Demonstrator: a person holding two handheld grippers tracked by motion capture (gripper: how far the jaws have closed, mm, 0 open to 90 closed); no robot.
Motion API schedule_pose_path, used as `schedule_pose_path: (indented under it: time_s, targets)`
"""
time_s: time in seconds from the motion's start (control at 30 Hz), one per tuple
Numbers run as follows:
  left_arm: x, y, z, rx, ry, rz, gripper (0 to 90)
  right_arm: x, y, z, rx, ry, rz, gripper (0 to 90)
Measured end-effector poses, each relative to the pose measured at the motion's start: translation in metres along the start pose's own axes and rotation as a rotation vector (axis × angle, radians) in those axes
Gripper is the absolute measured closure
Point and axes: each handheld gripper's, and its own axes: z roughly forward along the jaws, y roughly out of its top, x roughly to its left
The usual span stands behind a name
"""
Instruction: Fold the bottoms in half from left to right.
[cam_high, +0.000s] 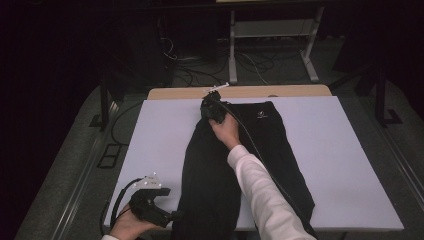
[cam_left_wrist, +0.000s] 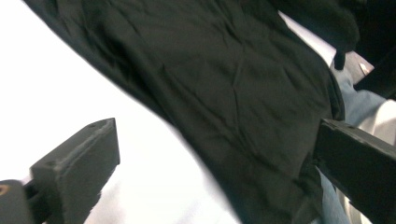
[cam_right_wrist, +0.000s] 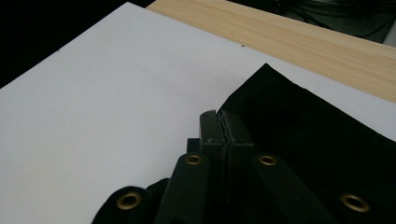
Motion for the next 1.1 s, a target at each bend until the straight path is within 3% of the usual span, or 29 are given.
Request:
schedule_pose_path:
  time_s: [0.2, 0.53, 0.63, 0.8, 1.1]
  targets:
    - [0.002, -0.005, 0.0, 0.03, -0.056, -0.004, 11.5, 0.001, -0.001, 0.001, 0.005, -0.004, -0.008, 87.1]
    - [0.007, -0.005, 0.003, 0.059, -0.147, -0.052, 24.7, 0.003, -0.001, 0.002, 0.008, -0.004, -0.016, 87.1]
    - [0.008, -0.005, 0.004, 0.067, -0.16, -0.049, 28.8, 0.002, -0.001, 0.002, 0.009, -0.005, -0.016, 87.1]
    - [0.009, -0.006, 0.005, 0.086, -0.195, -0.011, 44.2, 0.002, -0.001, 0.001, 0.003, -0.003, -0.018, 87.1]
    - [0.015, -0.001, 0.01, 0.124, -0.184, -0.044, 70.0, 0.001, -0.002, 0.002, 0.005, -0.006, -0.017, 87.1]
